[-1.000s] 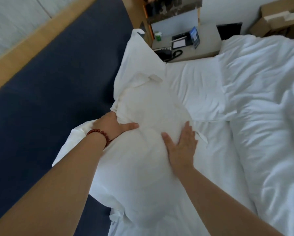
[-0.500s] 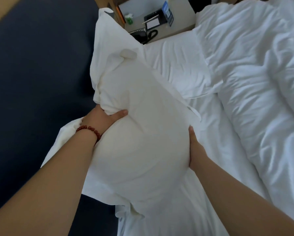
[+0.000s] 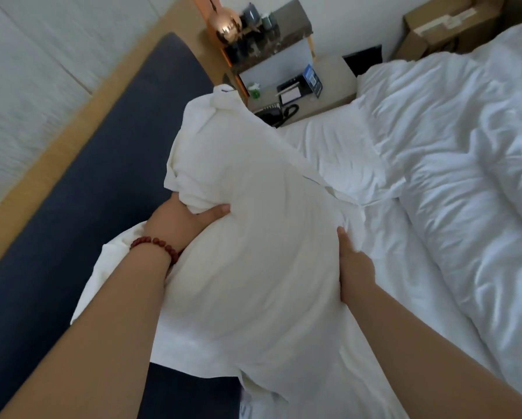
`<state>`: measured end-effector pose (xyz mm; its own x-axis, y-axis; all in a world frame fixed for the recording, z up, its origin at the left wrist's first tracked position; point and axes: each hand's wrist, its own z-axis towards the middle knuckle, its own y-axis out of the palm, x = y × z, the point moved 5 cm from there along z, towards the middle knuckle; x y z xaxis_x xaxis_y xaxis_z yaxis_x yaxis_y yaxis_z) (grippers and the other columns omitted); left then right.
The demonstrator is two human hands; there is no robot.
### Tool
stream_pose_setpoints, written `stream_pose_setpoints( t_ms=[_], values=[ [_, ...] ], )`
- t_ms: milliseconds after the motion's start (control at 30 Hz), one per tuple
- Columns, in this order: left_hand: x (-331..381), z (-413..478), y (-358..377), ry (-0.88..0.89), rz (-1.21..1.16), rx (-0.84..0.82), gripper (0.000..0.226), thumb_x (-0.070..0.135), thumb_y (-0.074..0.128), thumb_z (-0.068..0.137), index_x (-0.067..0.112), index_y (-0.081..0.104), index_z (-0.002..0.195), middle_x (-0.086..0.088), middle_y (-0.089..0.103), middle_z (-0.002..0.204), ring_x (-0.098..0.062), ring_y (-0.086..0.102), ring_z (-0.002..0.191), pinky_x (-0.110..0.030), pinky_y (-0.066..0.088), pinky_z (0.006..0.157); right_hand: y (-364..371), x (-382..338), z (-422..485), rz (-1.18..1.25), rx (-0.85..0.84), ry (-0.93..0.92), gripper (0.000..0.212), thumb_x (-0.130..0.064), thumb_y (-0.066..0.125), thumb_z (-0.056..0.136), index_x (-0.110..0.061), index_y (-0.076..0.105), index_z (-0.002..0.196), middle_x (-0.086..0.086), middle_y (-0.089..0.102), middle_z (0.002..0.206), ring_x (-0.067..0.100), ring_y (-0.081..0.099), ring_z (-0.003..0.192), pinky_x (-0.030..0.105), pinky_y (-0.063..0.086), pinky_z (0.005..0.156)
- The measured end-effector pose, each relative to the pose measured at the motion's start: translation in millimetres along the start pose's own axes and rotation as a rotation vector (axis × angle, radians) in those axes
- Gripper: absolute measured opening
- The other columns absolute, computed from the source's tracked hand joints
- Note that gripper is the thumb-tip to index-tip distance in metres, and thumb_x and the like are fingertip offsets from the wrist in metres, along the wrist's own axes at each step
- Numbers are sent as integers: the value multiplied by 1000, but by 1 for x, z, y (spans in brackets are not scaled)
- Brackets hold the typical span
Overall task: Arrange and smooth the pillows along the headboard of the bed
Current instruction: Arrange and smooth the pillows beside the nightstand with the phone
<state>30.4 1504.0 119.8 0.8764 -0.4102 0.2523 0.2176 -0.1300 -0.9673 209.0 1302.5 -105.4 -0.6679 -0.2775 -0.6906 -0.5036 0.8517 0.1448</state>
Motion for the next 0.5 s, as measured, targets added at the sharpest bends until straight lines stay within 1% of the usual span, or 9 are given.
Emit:
stream_pose_setpoints(
  t_ms=[33, 100, 167, 233, 333, 367, 433, 500],
  values=[
    [4, -4, -11, 12, 0, 15, 116, 104, 41, 41, 35, 50, 133, 12, 64, 116, -16, 61, 103, -34, 48, 81, -3, -16, -6, -26, -6, -42, 69, -75, 55, 80, -6, 64, 85, 8, 66, 82, 22, 61, 77, 33, 44, 64],
    [9, -13, -31, 32, -34, 48, 114, 103, 42, 45, 36, 47, 137, 13, 61, 125, -17, 60, 109, -37, 49, 90, -11, -51, -18, -92, -5, -147, 64, -70, 55, 84, -6, 57, 78, 5, 61, 78, 18, 56, 71, 31, 42, 66],
    [11, -22, -47, 12, -73, 84, 112, 101, 46, 49, 36, 45, 141, 14, 59, 130, -17, 58, 113, -37, 47, 94, -21, -85, -29, -196, 20, -280, 55, -65, 52, 89, -10, 49, 79, 0, 52, 72, 11, 47, 64, 27, 37, 63],
    [13, -32, -59, -13, -75, 109, 112, 102, 45, 49, 38, 45, 141, 14, 58, 132, -17, 58, 113, -36, 46, 95, -29, -111, -38, -288, 37, -382, 50, -62, 51, 91, -13, 50, 84, -2, 50, 71, 10, 45, 62, 27, 35, 58],
    [16, -43, -66, -27, -76, 89, 119, 105, 40, 46, 36, 43, 143, 10, 57, 134, -17, 56, 112, -33, 43, 93, -32, -141, -55, -464, 51, -540, 47, -57, 53, 91, -12, 53, 81, -1, 55, 72, 11, 49, 62, 30, 38, 57],
    [15, -47, -67, -43, -75, 87, 123, 105, 39, 44, 35, 42, 144, 8, 57, 136, -18, 56, 112, -33, 42, 92, -32, -148, -60, -521, 61, -584, 44, -55, 54, 91, -12, 53, 81, 0, 56, 73, 11, 49, 62, 30, 37, 55],
    [13, -58, -68, -98, -90, 93, 125, 104, 41, 44, 33, 39, 147, 5, 55, 138, -20, 55, 114, -33, 41, 92, -30, -158, -68, -634, 75, -644, 39, -49, 54, 93, -11, 55, 84, -1, 56, 73, 10, 48, 60, 26, 34, 51],
    [7, -71, -60, -166, -128, 83, 117, 98, 49, 52, 32, 37, 148, 3, 55, 138, -20, 55, 110, -34, 41, 90, -27, -161, -70, -726, 76, -672, 32, -42, 54, 93, -10, 56, 88, 0, 58, 75, 11, 50, 61, 27, 34, 51]
  ],
)
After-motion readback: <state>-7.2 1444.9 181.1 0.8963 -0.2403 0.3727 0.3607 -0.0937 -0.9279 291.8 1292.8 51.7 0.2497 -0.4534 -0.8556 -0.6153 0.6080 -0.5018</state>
